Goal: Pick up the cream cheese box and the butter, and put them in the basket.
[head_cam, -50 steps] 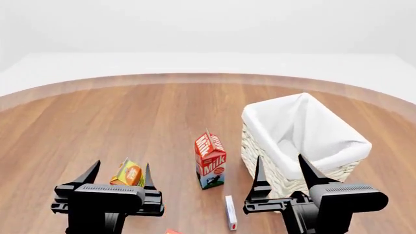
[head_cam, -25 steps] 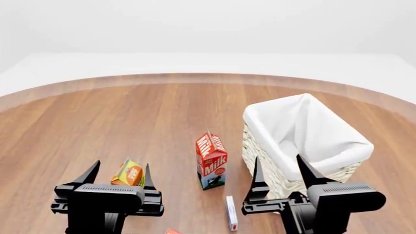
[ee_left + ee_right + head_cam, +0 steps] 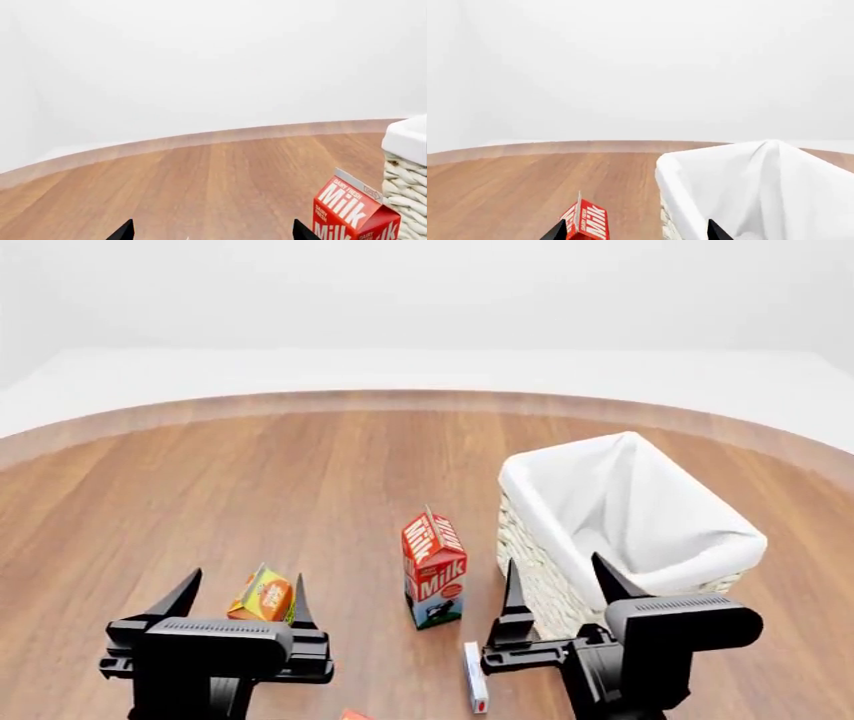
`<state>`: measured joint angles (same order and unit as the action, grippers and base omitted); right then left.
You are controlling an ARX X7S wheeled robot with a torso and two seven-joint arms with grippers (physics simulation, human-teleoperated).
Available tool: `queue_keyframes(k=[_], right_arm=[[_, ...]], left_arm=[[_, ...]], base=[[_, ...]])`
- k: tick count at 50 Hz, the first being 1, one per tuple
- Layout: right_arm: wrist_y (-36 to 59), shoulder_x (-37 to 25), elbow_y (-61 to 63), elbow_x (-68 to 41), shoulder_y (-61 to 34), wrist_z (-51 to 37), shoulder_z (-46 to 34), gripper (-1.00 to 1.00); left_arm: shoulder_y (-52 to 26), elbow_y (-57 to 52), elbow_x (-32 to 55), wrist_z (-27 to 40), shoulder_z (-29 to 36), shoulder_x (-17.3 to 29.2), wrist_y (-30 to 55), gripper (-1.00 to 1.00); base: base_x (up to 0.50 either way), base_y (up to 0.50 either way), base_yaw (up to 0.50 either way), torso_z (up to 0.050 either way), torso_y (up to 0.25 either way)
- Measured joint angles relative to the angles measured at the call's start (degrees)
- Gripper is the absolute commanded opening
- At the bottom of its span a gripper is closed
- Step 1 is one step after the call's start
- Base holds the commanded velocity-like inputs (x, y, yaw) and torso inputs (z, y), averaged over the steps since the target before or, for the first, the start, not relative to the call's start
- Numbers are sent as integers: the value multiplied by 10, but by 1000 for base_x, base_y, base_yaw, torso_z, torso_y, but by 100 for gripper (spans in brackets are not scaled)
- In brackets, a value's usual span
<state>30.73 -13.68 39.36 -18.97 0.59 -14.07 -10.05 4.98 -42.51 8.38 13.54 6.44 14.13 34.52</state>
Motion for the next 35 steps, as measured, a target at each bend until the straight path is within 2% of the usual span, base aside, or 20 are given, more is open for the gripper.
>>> queue_keyframes(k=[15, 35], right_arm=[[173, 12, 46, -50, -83, -44, -11, 100], [421, 68, 53, -123, -208, -127, 15, 100]], left_arm=[[1, -5, 7, 3, -2, 4, 0, 100], [2, -6, 13, 8, -2, 9, -1, 100]], base=[[0, 0, 0, 0, 0], [0, 0, 0, 0, 0]])
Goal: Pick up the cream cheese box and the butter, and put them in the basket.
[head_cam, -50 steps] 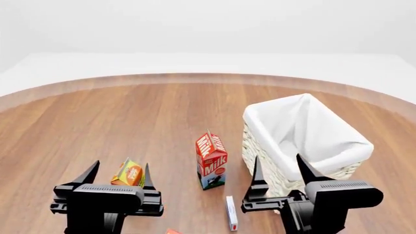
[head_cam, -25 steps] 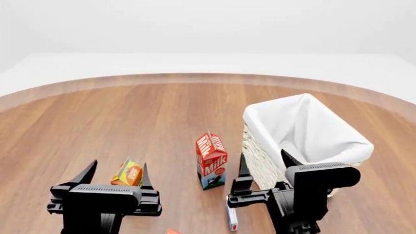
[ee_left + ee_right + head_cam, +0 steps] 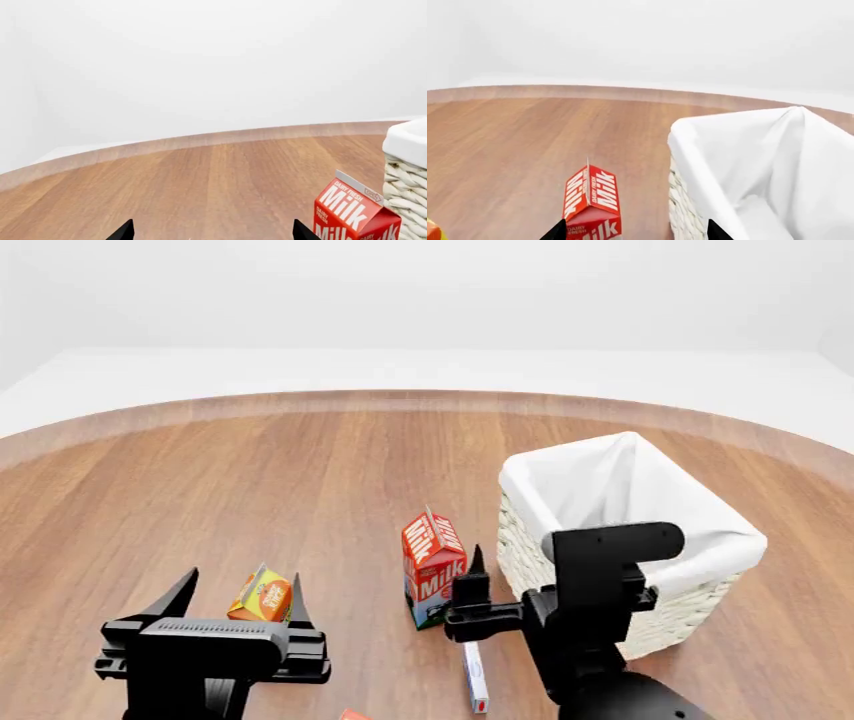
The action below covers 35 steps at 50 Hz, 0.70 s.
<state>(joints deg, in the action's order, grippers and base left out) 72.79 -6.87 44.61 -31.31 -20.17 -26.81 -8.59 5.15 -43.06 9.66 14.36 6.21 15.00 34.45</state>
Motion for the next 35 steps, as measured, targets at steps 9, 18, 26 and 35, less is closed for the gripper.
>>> queue_keyframes(k=[9, 18, 26, 35], right_arm=[[78, 30, -5, -50, -32, -8, 42, 100], [122, 38, -24, -102, -53, -75, 59, 100], [147, 22, -89, -285, -78, -261, 64, 100], [147, 2, -148, -422, -91, -400, 45, 100]], left_arm=[[0, 1, 2, 2, 1, 2, -1, 100], [0, 2, 5, 4, 2, 4, -3, 100], [0, 2, 7, 7, 3, 6, -4, 100], [0, 2, 9, 9, 5, 7, -5, 100]], base=[[0, 0, 0, 0, 0], [0, 0, 0, 0, 0], [0, 0, 0, 0, 0], [0, 0, 0, 0, 0]])
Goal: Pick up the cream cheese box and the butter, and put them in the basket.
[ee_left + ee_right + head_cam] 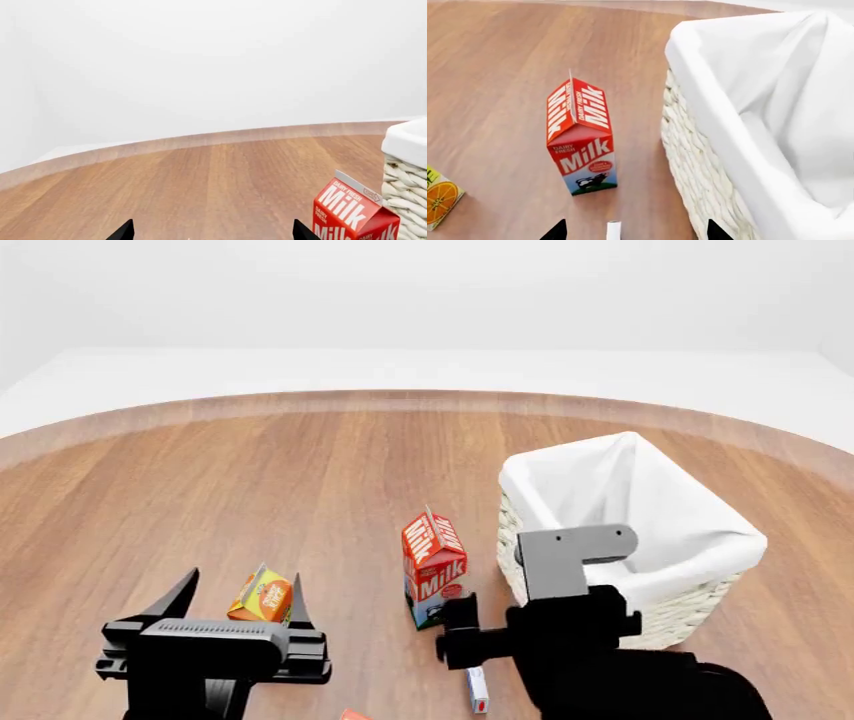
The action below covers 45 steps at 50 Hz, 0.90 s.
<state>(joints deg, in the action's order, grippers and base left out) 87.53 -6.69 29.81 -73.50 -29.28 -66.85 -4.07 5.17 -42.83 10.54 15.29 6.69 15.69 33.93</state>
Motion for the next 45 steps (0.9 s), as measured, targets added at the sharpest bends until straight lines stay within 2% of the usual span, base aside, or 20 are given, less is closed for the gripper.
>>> queue_keyframes(k=[15, 45], right_arm=[[-17, -21, -46, -78, -9, -72, -37, 100], [-65, -40, -87, -69, 2, -44, -106, 100]], left_arm=[[-2, 1, 4, 4, 2, 3, 0, 100], [-3, 2, 10, 12, 6, 9, -2, 100]], base=[[0, 0, 0, 0, 0], [0, 0, 0, 0, 0]])
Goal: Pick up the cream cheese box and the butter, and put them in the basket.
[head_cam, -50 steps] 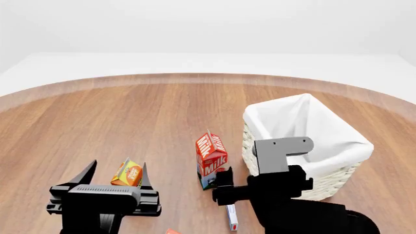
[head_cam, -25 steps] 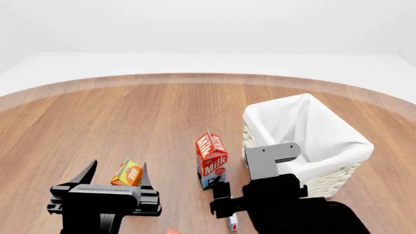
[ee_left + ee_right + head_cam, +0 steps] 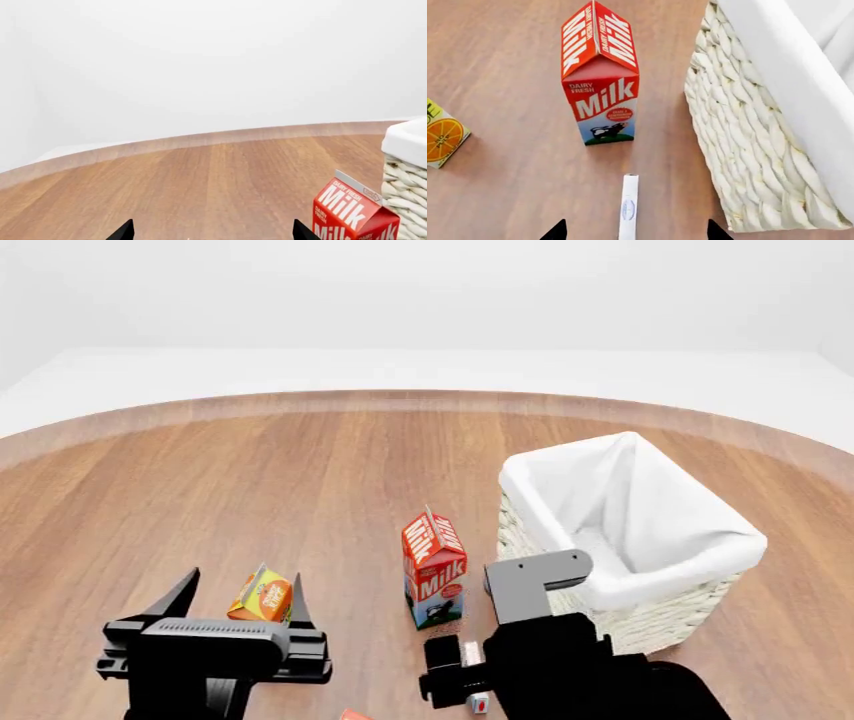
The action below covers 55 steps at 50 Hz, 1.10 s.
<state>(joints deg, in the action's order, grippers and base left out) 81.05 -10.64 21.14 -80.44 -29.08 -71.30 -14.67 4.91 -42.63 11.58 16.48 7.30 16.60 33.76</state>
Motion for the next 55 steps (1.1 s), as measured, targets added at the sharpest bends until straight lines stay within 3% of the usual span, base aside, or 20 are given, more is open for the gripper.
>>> queue_keyframes(k=[55], right_arm=[[-73, -1, -133, 87, -22, 89, -101, 100]], left_arm=[[-2, -4, 14, 13, 2, 11, 1, 100]], base=[[0, 0, 0, 0, 0]])
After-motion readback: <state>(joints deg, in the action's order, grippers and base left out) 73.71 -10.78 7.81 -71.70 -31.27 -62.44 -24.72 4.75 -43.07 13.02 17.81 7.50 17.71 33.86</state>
